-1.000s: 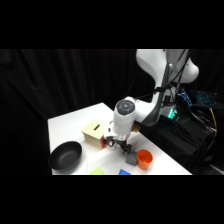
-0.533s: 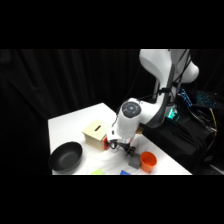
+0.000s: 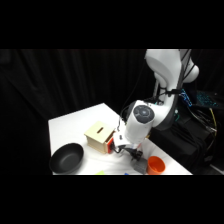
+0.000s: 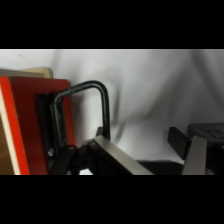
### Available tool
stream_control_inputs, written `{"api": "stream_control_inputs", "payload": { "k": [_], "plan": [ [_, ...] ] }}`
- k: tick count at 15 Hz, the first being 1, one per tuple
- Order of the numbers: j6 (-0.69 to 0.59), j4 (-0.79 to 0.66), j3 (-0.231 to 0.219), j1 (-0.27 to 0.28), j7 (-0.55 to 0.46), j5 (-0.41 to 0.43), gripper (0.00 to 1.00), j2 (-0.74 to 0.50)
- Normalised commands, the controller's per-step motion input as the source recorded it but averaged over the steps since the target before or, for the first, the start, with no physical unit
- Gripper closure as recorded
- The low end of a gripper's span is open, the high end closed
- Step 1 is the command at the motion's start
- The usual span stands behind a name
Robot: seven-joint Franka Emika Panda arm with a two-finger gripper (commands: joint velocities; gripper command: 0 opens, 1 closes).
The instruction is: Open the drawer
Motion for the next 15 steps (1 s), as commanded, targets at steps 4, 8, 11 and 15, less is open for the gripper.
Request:
{"api": "stream_control_inputs", "payload": {
  "k": [4, 8, 11, 15],
  "plan": [
    [0.08, 0.00, 0.027, 0.280, 0.36, -0.149, 0.00, 0.23],
    [0.06, 0.01, 0.041, 0.212, 0.29, -0.124, 0.00, 0.25],
    [0.06, 0.00, 0.045, 0.168, 0.25, -0.119, 0.00, 0.24],
    [0.04, -0.01, 0.047, 0.146, 0.22, -0.106, 0.00, 0.22]
  ]
}}
